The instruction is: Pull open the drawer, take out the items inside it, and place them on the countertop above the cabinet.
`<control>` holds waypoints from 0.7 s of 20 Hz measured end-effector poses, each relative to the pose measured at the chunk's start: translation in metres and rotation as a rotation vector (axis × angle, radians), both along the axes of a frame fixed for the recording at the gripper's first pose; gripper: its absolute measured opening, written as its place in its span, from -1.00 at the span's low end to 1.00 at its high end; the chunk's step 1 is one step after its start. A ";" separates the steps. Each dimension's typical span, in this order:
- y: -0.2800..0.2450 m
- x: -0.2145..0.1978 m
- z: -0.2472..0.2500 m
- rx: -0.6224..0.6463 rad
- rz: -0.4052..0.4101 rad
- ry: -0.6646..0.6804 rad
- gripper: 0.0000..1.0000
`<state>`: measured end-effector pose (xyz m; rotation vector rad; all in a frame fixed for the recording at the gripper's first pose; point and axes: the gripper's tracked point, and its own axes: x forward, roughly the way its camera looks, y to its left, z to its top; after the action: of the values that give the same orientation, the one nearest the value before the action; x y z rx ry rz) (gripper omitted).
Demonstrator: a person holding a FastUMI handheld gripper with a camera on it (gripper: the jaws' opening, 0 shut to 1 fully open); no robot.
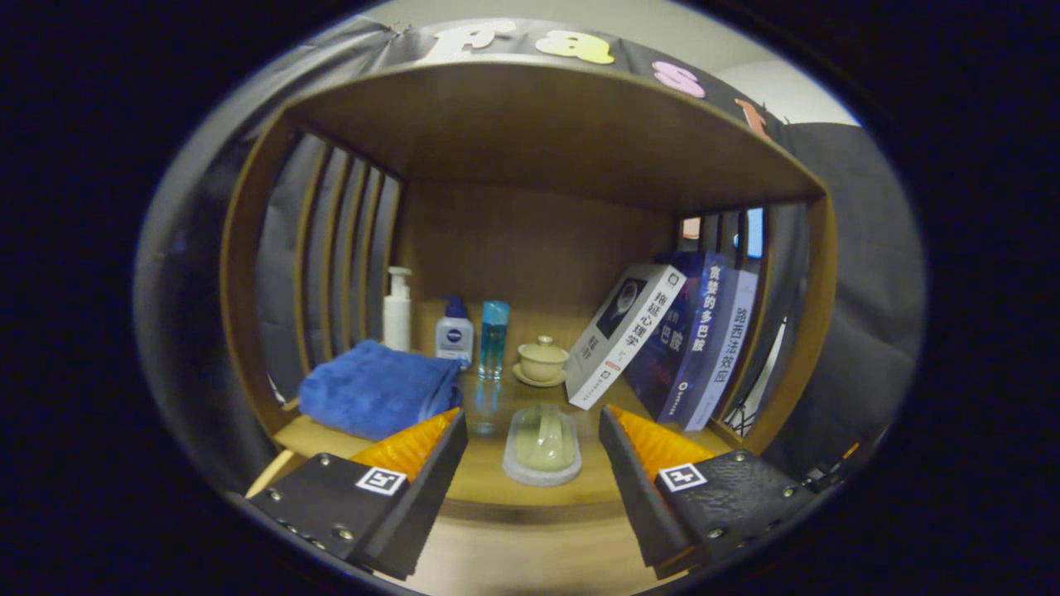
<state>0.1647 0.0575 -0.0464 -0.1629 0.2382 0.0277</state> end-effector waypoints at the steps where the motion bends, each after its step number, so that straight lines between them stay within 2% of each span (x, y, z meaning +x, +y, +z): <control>1: 0.001 -0.016 0.008 0.007 0.010 -0.007 0.92; 7: -0.004 -0.117 0.042 0.089 0.059 -0.056 0.94; 11: -0.026 -0.177 0.050 0.145 0.038 -0.072 0.94; 14: -0.055 -0.210 0.048 0.130 0.005 -0.086 0.94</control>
<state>-0.0455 0.0026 0.0020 -0.0347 0.1497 0.0407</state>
